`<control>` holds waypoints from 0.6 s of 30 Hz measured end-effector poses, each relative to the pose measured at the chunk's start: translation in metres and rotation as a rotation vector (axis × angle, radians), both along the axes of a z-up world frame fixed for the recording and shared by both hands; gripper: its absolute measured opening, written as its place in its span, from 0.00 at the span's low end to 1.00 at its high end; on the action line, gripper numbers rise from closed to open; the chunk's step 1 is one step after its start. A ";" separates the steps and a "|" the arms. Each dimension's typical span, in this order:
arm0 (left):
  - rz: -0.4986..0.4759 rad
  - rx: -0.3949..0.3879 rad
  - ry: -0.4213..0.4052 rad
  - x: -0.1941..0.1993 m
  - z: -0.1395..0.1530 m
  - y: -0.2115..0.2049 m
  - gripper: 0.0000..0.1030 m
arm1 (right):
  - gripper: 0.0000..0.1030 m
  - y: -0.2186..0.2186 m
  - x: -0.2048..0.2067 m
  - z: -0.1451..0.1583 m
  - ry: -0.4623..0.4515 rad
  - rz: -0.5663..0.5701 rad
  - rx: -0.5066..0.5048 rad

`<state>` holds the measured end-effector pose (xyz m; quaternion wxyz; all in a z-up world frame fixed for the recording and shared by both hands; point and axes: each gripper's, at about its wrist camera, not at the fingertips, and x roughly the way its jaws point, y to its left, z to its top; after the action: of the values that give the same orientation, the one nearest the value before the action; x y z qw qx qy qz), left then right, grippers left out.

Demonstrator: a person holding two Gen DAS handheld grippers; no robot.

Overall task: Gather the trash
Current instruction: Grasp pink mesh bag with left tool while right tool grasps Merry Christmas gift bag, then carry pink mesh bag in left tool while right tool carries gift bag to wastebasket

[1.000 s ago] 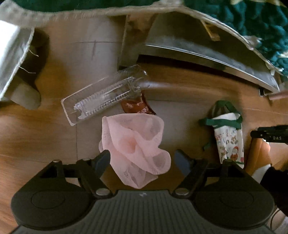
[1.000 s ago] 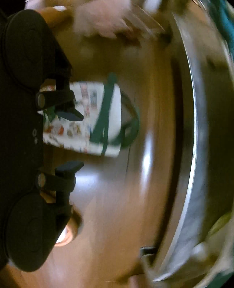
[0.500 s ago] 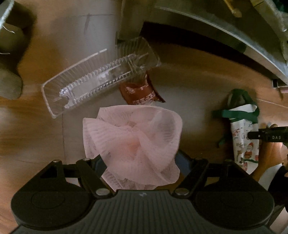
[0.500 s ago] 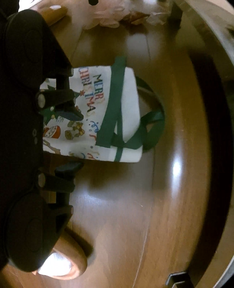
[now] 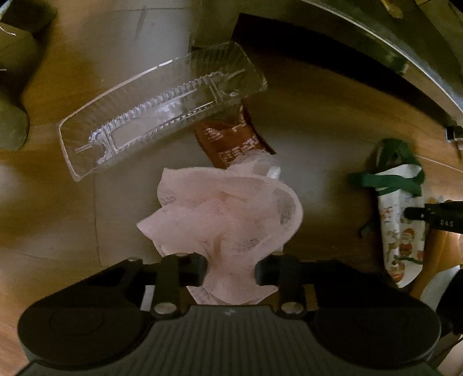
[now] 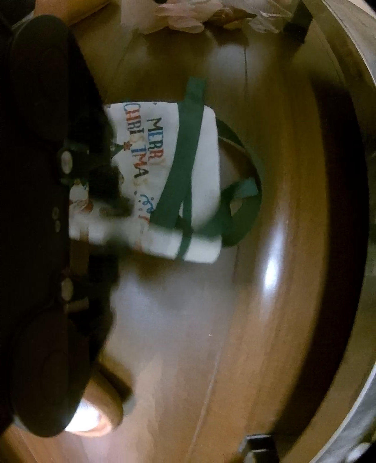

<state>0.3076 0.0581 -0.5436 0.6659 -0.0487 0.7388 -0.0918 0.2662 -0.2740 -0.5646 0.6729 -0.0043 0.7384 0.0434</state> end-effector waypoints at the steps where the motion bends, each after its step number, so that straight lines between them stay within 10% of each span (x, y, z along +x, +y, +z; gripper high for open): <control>1: -0.008 0.003 0.000 0.000 0.001 -0.001 0.18 | 0.08 -0.002 0.003 0.005 -0.005 0.002 -0.016; 18: -0.134 -0.009 -0.125 -0.007 0.141 -0.010 0.13 | 0.06 0.055 -0.017 0.180 -0.239 0.131 0.035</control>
<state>0.3003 0.0477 -0.4029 0.7027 0.0036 0.6971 -0.1423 0.2488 -0.2195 -0.3850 0.7518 -0.0459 0.6503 0.0991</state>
